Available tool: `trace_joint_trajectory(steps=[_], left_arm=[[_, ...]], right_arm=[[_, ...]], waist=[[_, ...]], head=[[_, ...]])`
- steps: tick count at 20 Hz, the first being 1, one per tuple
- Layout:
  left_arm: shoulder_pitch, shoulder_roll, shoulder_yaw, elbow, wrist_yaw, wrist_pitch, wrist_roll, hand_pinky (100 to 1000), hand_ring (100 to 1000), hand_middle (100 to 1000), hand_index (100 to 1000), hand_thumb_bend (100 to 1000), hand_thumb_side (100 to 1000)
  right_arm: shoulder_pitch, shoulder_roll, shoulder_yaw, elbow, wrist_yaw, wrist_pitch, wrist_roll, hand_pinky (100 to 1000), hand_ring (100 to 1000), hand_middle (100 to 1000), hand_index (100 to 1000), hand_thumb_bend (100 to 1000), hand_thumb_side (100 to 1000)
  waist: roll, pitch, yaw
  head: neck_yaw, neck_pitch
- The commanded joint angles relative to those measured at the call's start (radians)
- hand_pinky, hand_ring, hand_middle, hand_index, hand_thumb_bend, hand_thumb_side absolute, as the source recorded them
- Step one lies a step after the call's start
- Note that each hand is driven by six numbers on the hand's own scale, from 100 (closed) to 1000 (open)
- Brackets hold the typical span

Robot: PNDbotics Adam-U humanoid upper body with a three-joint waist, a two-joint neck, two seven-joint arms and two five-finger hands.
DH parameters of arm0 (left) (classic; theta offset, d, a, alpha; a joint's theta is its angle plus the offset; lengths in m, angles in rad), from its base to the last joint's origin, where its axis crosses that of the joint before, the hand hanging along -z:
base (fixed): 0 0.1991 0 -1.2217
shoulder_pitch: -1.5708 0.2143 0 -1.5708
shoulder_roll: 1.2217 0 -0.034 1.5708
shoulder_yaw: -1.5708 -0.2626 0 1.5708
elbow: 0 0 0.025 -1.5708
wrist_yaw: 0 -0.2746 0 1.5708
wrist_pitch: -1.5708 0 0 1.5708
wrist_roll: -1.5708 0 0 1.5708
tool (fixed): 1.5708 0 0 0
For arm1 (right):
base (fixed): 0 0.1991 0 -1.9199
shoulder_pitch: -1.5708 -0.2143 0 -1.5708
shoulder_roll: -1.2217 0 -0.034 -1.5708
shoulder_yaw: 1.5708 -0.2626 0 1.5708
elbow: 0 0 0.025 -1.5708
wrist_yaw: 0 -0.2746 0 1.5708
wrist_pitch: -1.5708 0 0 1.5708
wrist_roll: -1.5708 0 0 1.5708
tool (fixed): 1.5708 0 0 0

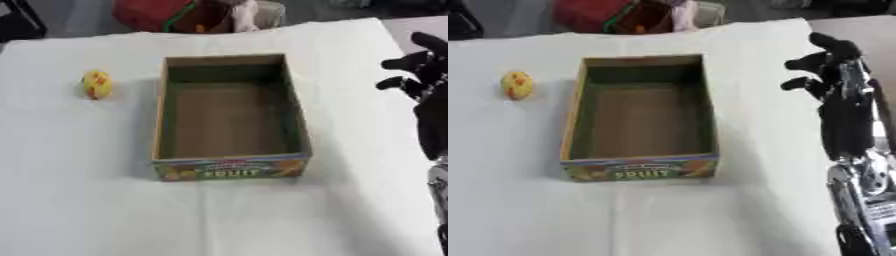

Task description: Pick up objects on the table and place them in the box.

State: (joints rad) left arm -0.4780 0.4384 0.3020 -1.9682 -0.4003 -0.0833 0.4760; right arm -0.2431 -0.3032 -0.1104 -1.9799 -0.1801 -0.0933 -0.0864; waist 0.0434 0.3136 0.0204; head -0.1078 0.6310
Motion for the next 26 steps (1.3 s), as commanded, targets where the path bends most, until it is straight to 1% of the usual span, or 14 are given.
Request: trace_joint_trajectory(steps=[1, 4, 6, 8, 10, 11, 12, 14, 17, 18, 20, 22, 24, 26], left_arm=[[-0.062, 0.098, -0.029, 0.041, -0.112, 0.046, -0.029, 498, 514, 583, 767, 100, 726], [-0.136, 0.148, -0.066, 0.133, -0.157, 0.05, -0.078, 506, 540, 606, 787, 135, 718], [-0.183, 0.173, -0.088, 0.212, -0.153, 0.036, -0.127, 522, 584, 631, 812, 157, 668], [-0.227, 0.191, -0.106, 0.307, -0.145, 0.012, -0.194, 533, 607, 654, 826, 156, 639], [-0.263, 0.212, -0.126, 0.405, -0.153, -0.019, -0.263, 544, 624, 676, 839, 178, 642], [-0.278, 0.222, -0.135, 0.449, -0.165, -0.035, -0.292, 540, 619, 667, 831, 208, 610], [-0.294, 0.232, -0.144, 0.489, -0.178, -0.053, -0.305, 530, 609, 649, 817, 241, 554], [-0.32, 0.254, -0.168, 0.565, -0.216, -0.093, -0.299, 531, 615, 655, 820, 248, 523], [-0.369, 0.254, -0.201, 0.685, -0.253, -0.135, -0.324, 543, 638, 686, 848, 261, 567], [-0.385, 0.253, -0.208, 0.719, -0.262, -0.146, -0.342, 547, 649, 697, 857, 287, 586], [-0.414, 0.25, -0.222, 0.779, -0.296, -0.166, -0.382, 564, 678, 727, 879, 339, 656], [-0.44, 0.241, -0.231, 0.83, -0.333, -0.181, -0.431, 586, 712, 759, 903, 474, 776], [-0.461, 0.236, -0.238, 0.866, -0.38, -0.19, -0.479, 602, 737, 781, 916, 523, 841], [-0.475, 0.232, -0.244, 0.891, -0.435, -0.197, -0.523, 614, 753, 798, 925, 560, 870]], right_arm=[[-0.013, -0.013, 0.001, -0.02, -0.008, 0.0, 0.006, 535, 688, 538, 824, 100, 871], [-0.017, -0.014, 0.006, -0.02, -0.011, 0.0, 0.011, 536, 688, 538, 824, 100, 871], [-0.018, -0.013, 0.009, -0.02, -0.013, 0.001, 0.016, 536, 689, 538, 825, 100, 872], [-0.02, -0.013, 0.012, -0.02, -0.014, 0.004, 0.02, 536, 689, 538, 825, 100, 872], [-0.022, -0.013, 0.014, -0.02, -0.014, 0.006, 0.025, 536, 690, 538, 825, 100, 873], [-0.022, -0.013, 0.015, -0.02, -0.014, 0.007, 0.027, 536, 690, 538, 825, 100, 873], [-0.023, -0.014, 0.016, -0.02, -0.014, 0.008, 0.028, 536, 690, 538, 825, 100, 873], [-0.026, -0.015, 0.019, -0.02, -0.015, 0.009, 0.031, 536, 690, 538, 826, 100, 873], [-0.03, -0.015, 0.023, -0.02, -0.018, 0.01, 0.036, 536, 690, 538, 826, 100, 872], [-0.031, -0.015, 0.024, -0.02, -0.018, 0.01, 0.038, 537, 690, 538, 826, 100, 873], [-0.031, -0.015, 0.026, -0.02, -0.019, 0.01, 0.04, 537, 690, 537, 826, 100, 874], [-0.032, -0.015, 0.028, -0.02, -0.02, 0.011, 0.043, 537, 690, 537, 826, 100, 877], [-0.033, -0.015, 0.029, -0.02, -0.02, 0.011, 0.047, 537, 691, 537, 826, 100, 879], [-0.033, -0.015, 0.03, -0.02, -0.02, 0.012, 0.048, 537, 691, 537, 826, 100, 879]], waist=[[-0.001, -0.02, -0.004], [-0.001, -0.018, -0.012], [0.0, -0.016, -0.018], [0.002, -0.015, -0.024], [0.005, -0.013, -0.03], [0.006, -0.013, -0.033], [0.008, -0.012, -0.036], [0.01, -0.01, -0.042], [0.012, -0.008, -0.05], [0.012, -0.008, -0.051], [0.012, -0.006, -0.055], [0.013, -0.005, -0.058], [0.013, -0.004, -0.061], [0.014, -0.003, -0.062]], head=[[0.006, -0.014], [0.015, -0.014], [0.027, -0.012], [0.044, -0.012], [0.063, -0.014], [0.072, -0.016], [0.08, -0.019], [0.091, -0.024], [0.102, -0.027], [0.105, -0.027], [0.109, -0.028], [0.113, -0.033], [0.114, -0.04], [0.114, -0.047]])
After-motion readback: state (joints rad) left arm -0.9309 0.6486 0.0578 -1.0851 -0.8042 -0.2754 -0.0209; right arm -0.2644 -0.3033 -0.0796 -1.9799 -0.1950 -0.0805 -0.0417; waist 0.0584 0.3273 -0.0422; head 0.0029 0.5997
